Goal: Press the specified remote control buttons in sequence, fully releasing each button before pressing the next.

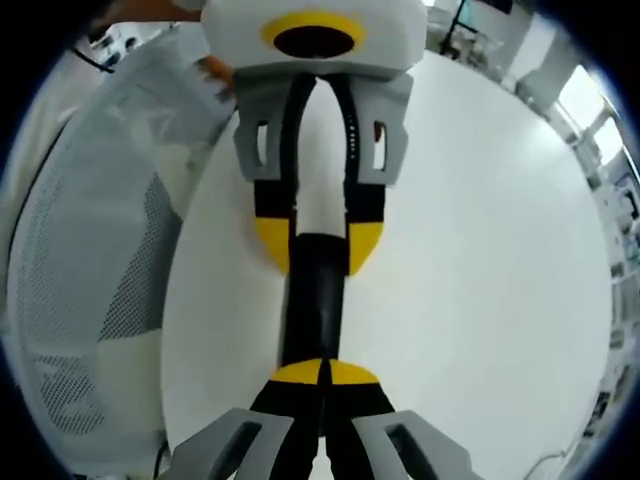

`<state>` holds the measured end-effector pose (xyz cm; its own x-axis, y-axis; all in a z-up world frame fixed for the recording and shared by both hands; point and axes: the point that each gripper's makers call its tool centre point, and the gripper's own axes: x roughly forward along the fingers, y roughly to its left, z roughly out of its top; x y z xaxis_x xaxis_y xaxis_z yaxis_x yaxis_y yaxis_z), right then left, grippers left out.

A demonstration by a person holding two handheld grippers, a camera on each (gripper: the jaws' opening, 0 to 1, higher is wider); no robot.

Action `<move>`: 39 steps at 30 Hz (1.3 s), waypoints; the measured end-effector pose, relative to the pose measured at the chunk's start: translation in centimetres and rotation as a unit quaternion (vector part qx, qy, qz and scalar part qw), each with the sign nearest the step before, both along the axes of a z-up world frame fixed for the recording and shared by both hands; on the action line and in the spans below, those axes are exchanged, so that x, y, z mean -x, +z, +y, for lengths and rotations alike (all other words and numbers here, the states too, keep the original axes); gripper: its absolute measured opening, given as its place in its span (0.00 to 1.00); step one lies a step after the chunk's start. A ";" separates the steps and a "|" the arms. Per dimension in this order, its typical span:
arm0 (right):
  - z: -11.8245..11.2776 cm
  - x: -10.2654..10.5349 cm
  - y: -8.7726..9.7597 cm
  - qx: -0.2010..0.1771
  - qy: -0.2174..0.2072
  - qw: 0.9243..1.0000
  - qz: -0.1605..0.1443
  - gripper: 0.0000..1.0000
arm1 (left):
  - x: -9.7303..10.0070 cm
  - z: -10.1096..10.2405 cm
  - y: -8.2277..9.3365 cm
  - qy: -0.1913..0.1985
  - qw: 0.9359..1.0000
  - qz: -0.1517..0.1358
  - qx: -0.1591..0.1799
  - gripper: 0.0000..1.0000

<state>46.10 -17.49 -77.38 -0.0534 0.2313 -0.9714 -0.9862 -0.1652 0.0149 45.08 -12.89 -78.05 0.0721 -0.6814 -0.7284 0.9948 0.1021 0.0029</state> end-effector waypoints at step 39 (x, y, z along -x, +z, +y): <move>0.2 -0.1 -0.7 0.050 0.055 0.997 0.009 0.00 | -0.3 0.2 -0.2 0.008 1.000 -0.003 0.008 0.23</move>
<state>46.20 -17.29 -78.04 -0.0915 0.1240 -0.9881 -0.9614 -0.2697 0.0552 45.40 -12.74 -78.30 0.0883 -0.6920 -0.7165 0.9929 0.1186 0.0078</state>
